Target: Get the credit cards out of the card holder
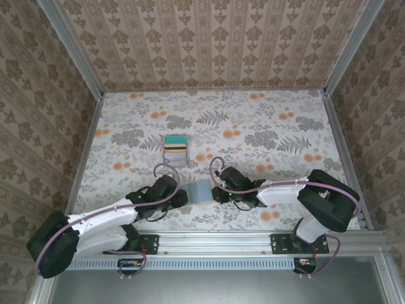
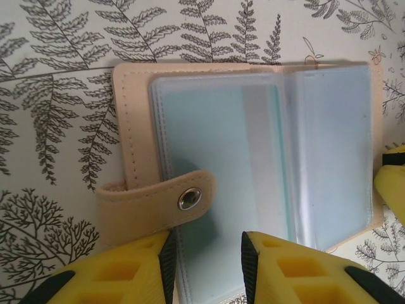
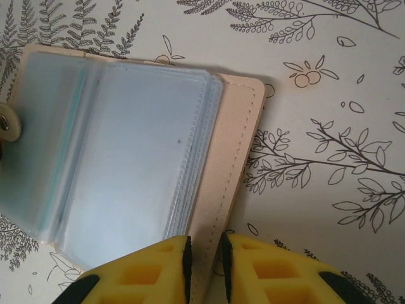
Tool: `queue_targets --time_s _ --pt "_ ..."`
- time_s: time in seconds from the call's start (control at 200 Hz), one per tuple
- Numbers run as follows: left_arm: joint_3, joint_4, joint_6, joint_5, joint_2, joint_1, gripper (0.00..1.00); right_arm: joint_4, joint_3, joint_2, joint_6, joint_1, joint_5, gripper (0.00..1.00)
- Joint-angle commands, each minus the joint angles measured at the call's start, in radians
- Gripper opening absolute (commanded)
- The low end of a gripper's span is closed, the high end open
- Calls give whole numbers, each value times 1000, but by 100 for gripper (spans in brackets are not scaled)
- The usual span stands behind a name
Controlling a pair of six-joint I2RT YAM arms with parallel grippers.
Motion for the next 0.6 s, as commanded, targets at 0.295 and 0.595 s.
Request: queue_targets --time_s 0.295,0.595 --pt "14 62 -4 26 66 -25 35 -7 -6 36 22 14 -17 24" --pt "47 125 13 43 92 -54 40 -4 -3 47 26 20 -16 24"
